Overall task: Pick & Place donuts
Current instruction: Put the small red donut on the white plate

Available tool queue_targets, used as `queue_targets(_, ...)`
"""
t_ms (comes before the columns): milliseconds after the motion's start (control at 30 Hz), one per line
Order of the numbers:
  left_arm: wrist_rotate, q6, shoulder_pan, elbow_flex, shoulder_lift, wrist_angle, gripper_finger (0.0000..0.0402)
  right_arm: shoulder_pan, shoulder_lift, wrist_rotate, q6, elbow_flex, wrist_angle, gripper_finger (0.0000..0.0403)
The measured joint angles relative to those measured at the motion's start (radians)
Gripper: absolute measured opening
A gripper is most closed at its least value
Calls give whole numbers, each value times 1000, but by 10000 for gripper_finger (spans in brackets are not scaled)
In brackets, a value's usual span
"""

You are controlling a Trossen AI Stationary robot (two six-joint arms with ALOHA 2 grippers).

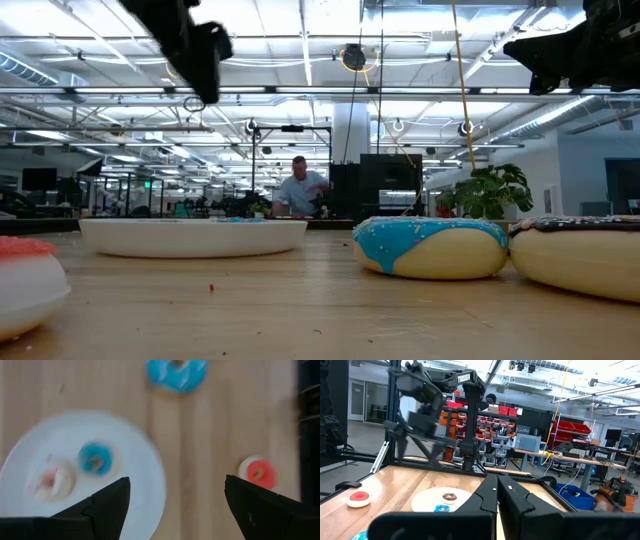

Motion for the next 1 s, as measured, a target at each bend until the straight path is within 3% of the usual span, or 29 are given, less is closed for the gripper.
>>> queue_targets(133,27,16,-27,0,0,107,285,0,0,0,0,0,0,0)
queue_targets(500,67,-24,-62,1,20,191,168,0,0,0,0,0,3,0)
queue_targets(733,-17,27,-106,94,32,162,141,0,0,0,0,0,3,0)
queue_targets(1000,-105,30,-141,317,158,-50,144,0,1,0,0,0,1,0)
